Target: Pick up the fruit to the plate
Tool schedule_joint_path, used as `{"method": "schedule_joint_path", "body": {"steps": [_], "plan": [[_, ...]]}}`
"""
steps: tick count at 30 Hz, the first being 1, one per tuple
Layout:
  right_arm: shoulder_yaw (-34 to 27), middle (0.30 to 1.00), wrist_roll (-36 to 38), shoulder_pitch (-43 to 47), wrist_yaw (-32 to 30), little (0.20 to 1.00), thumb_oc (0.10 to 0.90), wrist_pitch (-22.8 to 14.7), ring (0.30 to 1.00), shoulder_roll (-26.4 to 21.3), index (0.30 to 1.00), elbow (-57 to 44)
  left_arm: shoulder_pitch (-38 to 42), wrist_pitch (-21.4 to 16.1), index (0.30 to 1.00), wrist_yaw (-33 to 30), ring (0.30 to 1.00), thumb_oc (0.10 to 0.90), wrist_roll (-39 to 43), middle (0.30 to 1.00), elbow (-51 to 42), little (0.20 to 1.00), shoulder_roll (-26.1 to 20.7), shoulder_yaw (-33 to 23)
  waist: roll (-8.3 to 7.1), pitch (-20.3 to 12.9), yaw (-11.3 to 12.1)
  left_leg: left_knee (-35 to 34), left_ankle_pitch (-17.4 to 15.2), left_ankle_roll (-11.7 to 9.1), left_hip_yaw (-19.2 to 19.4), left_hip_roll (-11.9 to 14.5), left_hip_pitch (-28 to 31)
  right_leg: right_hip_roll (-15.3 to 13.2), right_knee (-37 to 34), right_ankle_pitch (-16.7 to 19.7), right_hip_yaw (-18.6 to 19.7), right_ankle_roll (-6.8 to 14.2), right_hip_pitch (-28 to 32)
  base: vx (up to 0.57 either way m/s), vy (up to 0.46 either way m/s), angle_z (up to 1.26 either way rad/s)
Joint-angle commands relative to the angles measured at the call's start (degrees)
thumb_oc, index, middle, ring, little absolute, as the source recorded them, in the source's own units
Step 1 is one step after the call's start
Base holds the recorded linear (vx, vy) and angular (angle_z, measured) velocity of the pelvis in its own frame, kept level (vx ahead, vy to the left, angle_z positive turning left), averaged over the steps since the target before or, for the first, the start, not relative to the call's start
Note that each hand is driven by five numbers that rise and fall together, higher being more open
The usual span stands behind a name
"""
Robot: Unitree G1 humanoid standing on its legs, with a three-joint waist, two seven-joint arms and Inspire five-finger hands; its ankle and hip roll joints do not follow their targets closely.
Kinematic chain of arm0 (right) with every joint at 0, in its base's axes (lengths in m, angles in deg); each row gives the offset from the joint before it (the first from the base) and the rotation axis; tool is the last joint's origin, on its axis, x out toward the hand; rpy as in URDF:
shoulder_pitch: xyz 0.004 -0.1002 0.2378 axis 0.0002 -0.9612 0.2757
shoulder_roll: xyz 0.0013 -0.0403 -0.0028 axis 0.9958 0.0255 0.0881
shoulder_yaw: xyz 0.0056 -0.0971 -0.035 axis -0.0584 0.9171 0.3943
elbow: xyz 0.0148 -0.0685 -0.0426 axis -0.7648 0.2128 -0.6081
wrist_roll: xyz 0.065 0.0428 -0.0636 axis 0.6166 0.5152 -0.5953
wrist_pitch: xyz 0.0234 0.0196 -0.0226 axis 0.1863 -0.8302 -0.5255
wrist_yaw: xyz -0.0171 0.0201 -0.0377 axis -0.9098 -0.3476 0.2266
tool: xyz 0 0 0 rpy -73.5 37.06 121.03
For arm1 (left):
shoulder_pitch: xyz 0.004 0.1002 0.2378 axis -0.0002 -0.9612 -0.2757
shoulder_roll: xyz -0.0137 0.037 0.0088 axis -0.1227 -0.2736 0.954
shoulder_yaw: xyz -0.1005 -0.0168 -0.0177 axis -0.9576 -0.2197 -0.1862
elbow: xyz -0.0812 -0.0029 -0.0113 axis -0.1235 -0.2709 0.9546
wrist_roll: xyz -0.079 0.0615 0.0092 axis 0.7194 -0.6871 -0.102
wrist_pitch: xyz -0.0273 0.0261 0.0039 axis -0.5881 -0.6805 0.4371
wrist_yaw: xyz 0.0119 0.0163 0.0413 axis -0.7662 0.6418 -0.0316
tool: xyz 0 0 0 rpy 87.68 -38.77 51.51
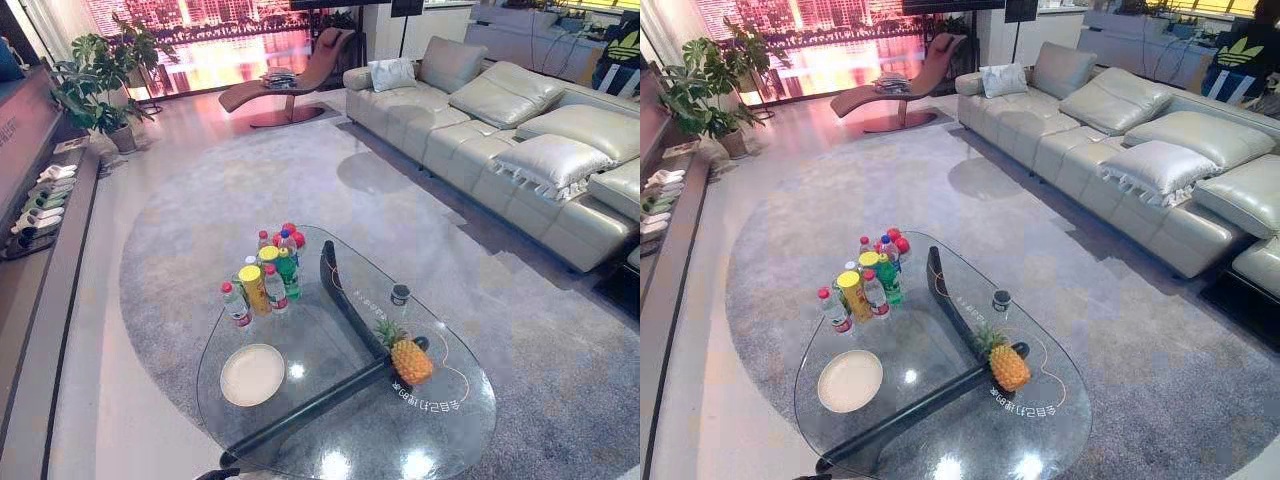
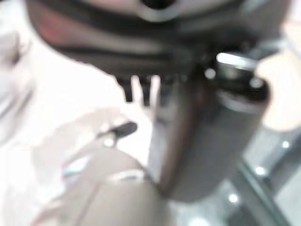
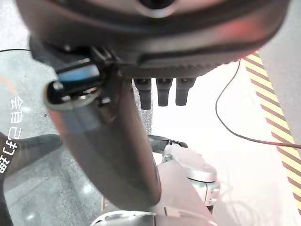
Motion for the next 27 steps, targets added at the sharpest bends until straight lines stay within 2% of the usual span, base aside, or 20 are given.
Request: {"method": "schedule_joint_path", "body": {"steps": [1, 4, 27], "plan": [[0.27, 0.900, -0.22, 5.26, -0.87, 0.900, 0.800, 0.00, 0.900, -1.04, 0.900, 2.71, 4.40, 0.06, 0.900, 0.06, 0.900, 0.800, -1.04, 0.900, 2.81, 0.900, -0.58, 0.40, -0.20, 1.80, 0.26, 0.33, -1.08, -0.96, -0.23, 2.78, 1.54, -4.54, 0.25, 5.61, -4.27, 1.97, -0.58, -0.09, -0.059, -0.17], [0.26, 0.900, -0.21, 5.34, -0.85, 0.900, 0.800, 0.02, 0.900, -0.99, 0.900, 2.82, 4.41, -0.92, 0.900, 0.90, 0.900, 0.800, -1.26, 0.900, 2.64, 0.900, -0.53, 0.63, -0.20, 1.73, 0.25, 0.33, -1.07, -0.98, -0.10, 2.78, 1.61, -4.62, 0.25, 5.68, -4.39, 2.02, -0.55, 0.00, 0.000, 0.00], [0.27, 0.900, -0.16, 5.23, -1.07, 0.900, 0.800, -0.31, 0.900, -1.01, 0.900, 3.20, 4.39, -0.15, 0.900, -0.19, 0.900, 0.800, -0.89, 0.900, 2.73, 0.900, -0.52, 0.66, 0.00, 1.61, 0.34, 0.33, -1.22, -0.78, -0.32, 2.50, 1.61, -4.74, 0.25, 5.48, -4.61, 1.94, -0.31, 0.00, 0.000, 0.00]]}}
